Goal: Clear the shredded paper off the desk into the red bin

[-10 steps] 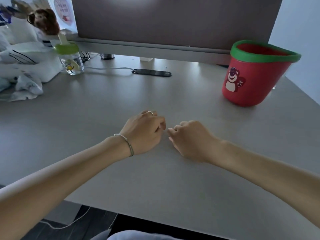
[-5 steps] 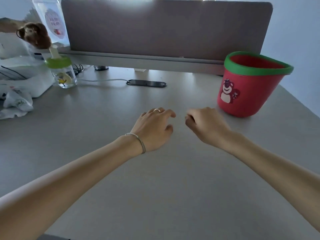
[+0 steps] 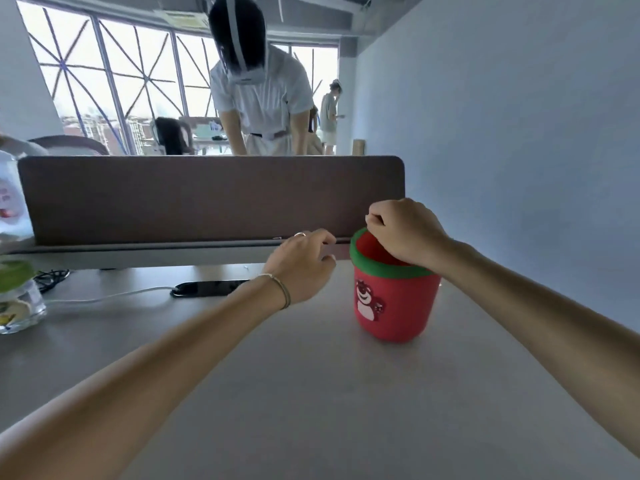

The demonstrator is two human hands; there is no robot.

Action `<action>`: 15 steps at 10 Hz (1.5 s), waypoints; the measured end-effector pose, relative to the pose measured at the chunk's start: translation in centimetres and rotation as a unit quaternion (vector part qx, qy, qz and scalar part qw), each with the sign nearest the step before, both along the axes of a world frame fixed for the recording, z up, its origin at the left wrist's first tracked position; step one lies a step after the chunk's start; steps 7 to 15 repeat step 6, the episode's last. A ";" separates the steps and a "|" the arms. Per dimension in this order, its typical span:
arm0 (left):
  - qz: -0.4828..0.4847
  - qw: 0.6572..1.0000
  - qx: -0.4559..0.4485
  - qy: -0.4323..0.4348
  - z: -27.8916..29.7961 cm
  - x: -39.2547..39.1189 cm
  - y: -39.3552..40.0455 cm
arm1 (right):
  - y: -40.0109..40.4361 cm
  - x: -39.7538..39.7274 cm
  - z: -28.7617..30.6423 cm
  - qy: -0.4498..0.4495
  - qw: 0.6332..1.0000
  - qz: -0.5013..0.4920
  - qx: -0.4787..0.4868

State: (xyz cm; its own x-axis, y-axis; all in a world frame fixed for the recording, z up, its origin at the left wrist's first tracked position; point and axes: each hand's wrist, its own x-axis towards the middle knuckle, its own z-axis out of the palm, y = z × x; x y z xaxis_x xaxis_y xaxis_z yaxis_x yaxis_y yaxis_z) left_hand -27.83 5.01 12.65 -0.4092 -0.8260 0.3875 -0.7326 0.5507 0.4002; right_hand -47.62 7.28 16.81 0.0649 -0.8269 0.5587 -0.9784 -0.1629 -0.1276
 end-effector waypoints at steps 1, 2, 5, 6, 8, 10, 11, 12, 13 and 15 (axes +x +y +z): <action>-0.020 1.000 0.005 0.000 0.8 -2.2 -1.4 | -1.0 -1.9 0.4 0.008 0.999 -0.022 0.037; -0.033 0.999 0.013 -0.003 1.0 -3.7 -2.5 | -1.3 -3.2 0.6 0.020 0.995 -0.046 0.085; -0.048 0.999 0.013 0.008 0.6 -4.2 -4.2 | -1.9 -4.2 0.7 0.133 0.955 -0.123 0.234; -0.047 0.998 -0.007 0.049 1.0 -3.1 -4.1 | -2.5 -3.2 1.4 0.139 0.943 -0.112 0.280; -0.047 0.998 -0.007 0.049 1.0 -3.1 -4.1 | -2.5 -3.2 1.4 0.139 0.943 -0.112 0.280; -0.047 0.998 -0.007 0.049 1.0 -3.1 -4.1 | -2.5 -3.2 1.4 0.139 0.943 -0.112 0.280; -0.047 0.998 -0.007 0.049 1.0 -3.1 -4.1 | -2.5 -3.2 1.4 0.139 0.943 -0.112 0.280; -0.047 0.998 -0.007 0.049 1.0 -3.1 -4.1 | -2.5 -3.2 1.4 0.139 0.943 -0.112 0.280; -0.047 0.998 -0.007 0.049 1.0 -3.1 -4.1 | -2.5 -3.2 1.4 0.139 0.943 -0.112 0.280; -0.047 0.998 -0.007 0.049 1.0 -3.1 -4.1 | -2.5 -3.2 1.4 0.139 0.943 -0.112 0.280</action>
